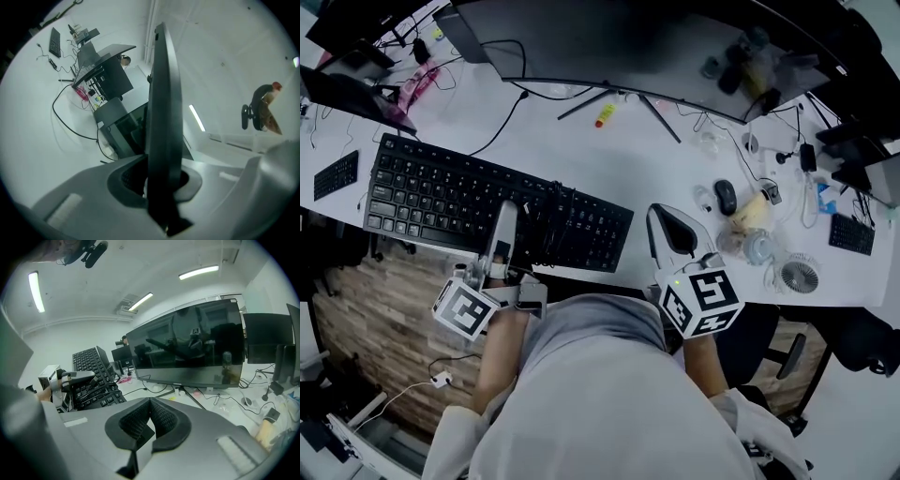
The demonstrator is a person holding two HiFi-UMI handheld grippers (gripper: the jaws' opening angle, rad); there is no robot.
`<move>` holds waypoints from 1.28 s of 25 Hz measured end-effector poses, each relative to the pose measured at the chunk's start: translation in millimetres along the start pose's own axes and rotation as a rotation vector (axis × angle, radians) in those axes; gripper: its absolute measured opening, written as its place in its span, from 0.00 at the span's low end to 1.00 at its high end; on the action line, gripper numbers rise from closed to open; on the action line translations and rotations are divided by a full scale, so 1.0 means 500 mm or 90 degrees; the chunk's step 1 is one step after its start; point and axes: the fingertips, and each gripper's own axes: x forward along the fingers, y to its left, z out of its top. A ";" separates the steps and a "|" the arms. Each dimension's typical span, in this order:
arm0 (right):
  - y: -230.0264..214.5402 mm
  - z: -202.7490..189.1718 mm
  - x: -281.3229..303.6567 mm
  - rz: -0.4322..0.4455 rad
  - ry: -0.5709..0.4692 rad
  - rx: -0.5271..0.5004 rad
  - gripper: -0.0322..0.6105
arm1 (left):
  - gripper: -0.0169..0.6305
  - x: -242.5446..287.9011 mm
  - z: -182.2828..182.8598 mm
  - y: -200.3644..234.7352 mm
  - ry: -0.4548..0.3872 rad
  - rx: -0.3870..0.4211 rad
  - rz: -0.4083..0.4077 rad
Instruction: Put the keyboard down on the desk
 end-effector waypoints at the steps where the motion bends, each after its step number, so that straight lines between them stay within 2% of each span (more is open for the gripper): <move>1: -0.007 0.000 -0.003 -0.003 -0.002 0.004 0.04 | 0.03 0.008 -0.008 0.000 0.003 -0.003 0.001; 6: -0.024 0.005 -0.013 -0.005 -0.007 0.005 0.04 | 0.03 0.055 -0.040 -0.019 0.006 -0.014 -0.031; 14: -0.029 0.011 -0.007 -0.009 -0.006 -0.001 0.04 | 0.03 0.088 -0.083 -0.003 0.021 -0.062 -0.034; 21: -0.029 0.017 0.002 -0.024 -0.008 0.008 0.04 | 0.03 0.109 -0.104 0.028 0.041 -0.095 -0.022; 27: -0.041 0.006 0.017 -0.029 0.012 0.016 0.04 | 0.03 0.128 -0.119 0.058 0.030 -0.152 -0.014; 32: -0.034 -0.005 0.035 -0.016 0.029 0.011 0.04 | 0.03 0.134 -0.133 0.087 0.026 -0.176 0.000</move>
